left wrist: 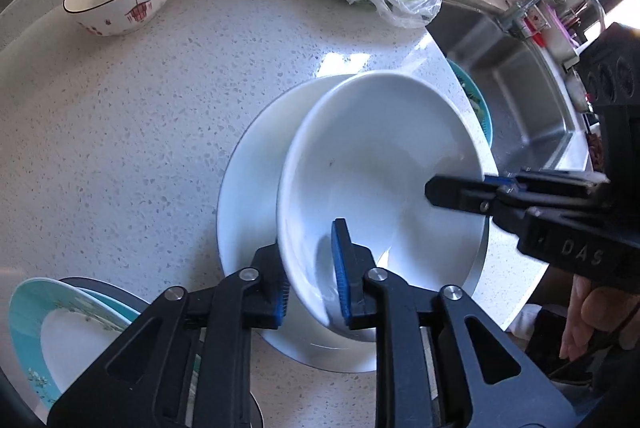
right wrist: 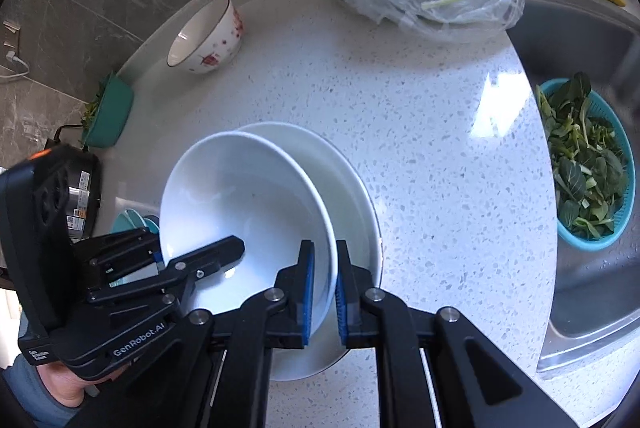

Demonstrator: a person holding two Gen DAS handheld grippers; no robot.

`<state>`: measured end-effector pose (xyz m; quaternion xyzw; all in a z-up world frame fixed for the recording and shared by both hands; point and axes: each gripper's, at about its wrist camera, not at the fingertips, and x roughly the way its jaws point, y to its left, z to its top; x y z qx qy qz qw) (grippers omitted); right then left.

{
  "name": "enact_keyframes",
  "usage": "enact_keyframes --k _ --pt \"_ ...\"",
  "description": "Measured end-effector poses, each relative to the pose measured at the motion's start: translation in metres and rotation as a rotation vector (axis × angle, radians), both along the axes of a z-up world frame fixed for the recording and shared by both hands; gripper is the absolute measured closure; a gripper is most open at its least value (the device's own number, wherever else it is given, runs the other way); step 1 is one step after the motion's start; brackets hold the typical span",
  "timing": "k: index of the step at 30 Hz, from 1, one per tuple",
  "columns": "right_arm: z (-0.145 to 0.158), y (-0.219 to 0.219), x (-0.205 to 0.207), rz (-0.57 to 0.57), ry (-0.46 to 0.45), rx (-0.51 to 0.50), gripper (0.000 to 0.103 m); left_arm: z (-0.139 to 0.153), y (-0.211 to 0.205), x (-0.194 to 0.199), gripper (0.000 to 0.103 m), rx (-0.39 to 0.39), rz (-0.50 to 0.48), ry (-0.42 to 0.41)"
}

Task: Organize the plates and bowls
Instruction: 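Lower the white bowl into the large white plate and open both tools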

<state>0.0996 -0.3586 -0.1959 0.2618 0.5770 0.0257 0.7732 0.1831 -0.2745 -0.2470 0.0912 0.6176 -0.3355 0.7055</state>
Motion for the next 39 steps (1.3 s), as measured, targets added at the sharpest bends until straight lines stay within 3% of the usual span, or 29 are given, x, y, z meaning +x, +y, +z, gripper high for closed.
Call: enact_keyframes --k 6,9,14,21,23,26,35,39 --pt "-0.004 0.002 -0.003 -0.011 0.018 0.007 0.092 0.004 0.004 0.0 0.077 -0.01 -0.006 -0.016" --pt "-0.005 0.002 -0.003 -0.011 0.025 0.001 0.093 0.005 0.006 -0.001 0.069 -0.028 -0.007 -0.012" --pt "-0.006 0.003 -0.003 -0.009 0.034 -0.004 0.094 0.008 0.0 -0.007 0.044 -0.059 -0.031 -0.001" --pt "-0.007 0.001 -0.007 -0.016 0.03 0.012 0.096 0.011 0.004 -0.007 0.033 -0.09 -0.021 0.04" --pt "-0.005 -0.001 -0.008 -0.014 0.028 0.008 0.096 0.018 0.003 -0.008 0.019 -0.101 -0.022 0.018" --pt "-0.001 -0.003 -0.006 -0.012 0.022 -0.007 0.095 0.026 0.004 -0.007 0.007 -0.1 -0.018 -0.012" --pt "-0.003 -0.004 -0.004 0.01 0.03 -0.024 0.094 0.063 0.026 0.001 0.007 -0.148 0.023 -0.05" --pt "0.003 -0.004 -0.004 0.009 0.007 -0.016 0.083 0.085 0.049 0.021 0.007 -0.181 0.064 -0.057"
